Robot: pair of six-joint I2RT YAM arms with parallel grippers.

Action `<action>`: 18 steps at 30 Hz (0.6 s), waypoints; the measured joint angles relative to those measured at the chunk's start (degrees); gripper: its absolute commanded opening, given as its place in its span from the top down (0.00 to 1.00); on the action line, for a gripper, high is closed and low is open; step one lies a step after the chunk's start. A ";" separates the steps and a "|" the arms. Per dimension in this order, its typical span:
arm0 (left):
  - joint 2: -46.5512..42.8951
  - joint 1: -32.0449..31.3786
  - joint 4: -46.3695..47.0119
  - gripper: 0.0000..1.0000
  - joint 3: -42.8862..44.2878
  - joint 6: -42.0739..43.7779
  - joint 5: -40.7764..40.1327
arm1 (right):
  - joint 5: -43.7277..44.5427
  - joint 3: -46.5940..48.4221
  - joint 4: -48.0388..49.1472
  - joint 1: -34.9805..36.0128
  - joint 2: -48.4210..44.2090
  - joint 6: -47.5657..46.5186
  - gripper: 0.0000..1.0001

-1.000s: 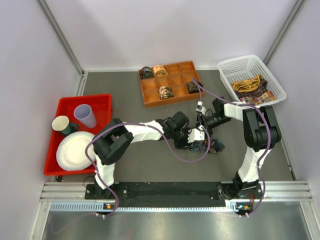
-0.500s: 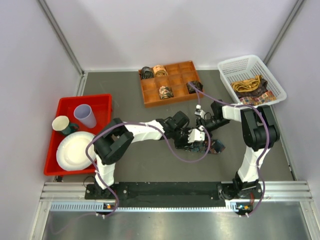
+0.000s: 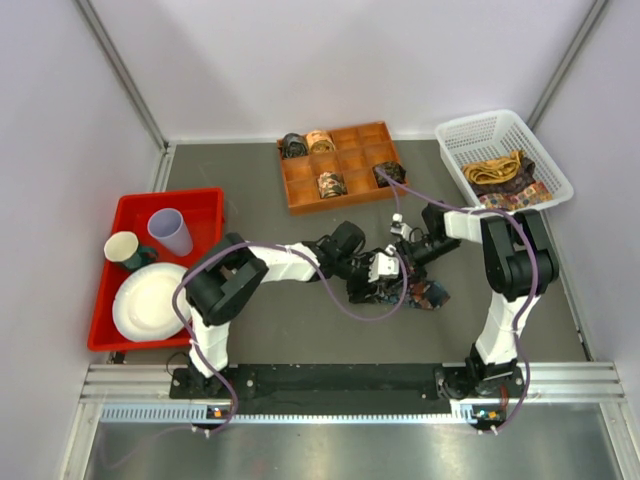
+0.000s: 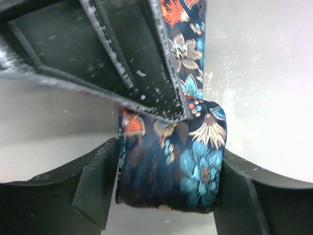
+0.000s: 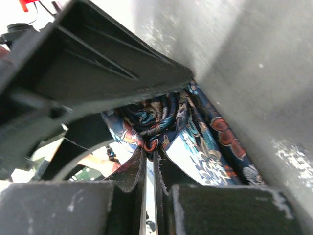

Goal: Roll the ties
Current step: Roll the tie at the center of the board.

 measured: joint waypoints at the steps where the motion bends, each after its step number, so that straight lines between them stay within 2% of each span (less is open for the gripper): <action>1: 0.04 0.44 1.84 0.25 -0.76 -0.57 1.40 | 0.46 0.00 -0.31 -0.02 0.07 0.11 1.00; 6: 2.19 3.37 12.96 0.28 -3.54 -6.82 10.01 | 2.82 -0.02 -1.77 -0.44 0.44 0.74 1.00; 9: 3.76 4.46 21.09 0.33 -5.62 -10.78 14.23 | 4.70 -0.02 -2.25 -0.50 0.52 1.27 1.00; 10: 4.17 4.66 23.96 0.37 -6.49 -11.96 15.28 | 5.29 0.00 -2.34 -0.50 0.52 1.49 1.00; 12: 4.92 4.92 28.94 0.43 -8.09 -13.97 16.83 | 6.05 0.04 -2.62 -0.52 0.61 1.73 1.00; 14: 5.79 5.16 33.59 0.44 -9.31 -15.30 17.84 | 6.40 0.39 -2.99 -0.52 1.09 2.03 1.00; 18: 6.71 5.35 37.57 0.49 -10.03 -16.11 18.91 | 6.56 1.07 -3.87 -0.52 2.05 2.16 1.00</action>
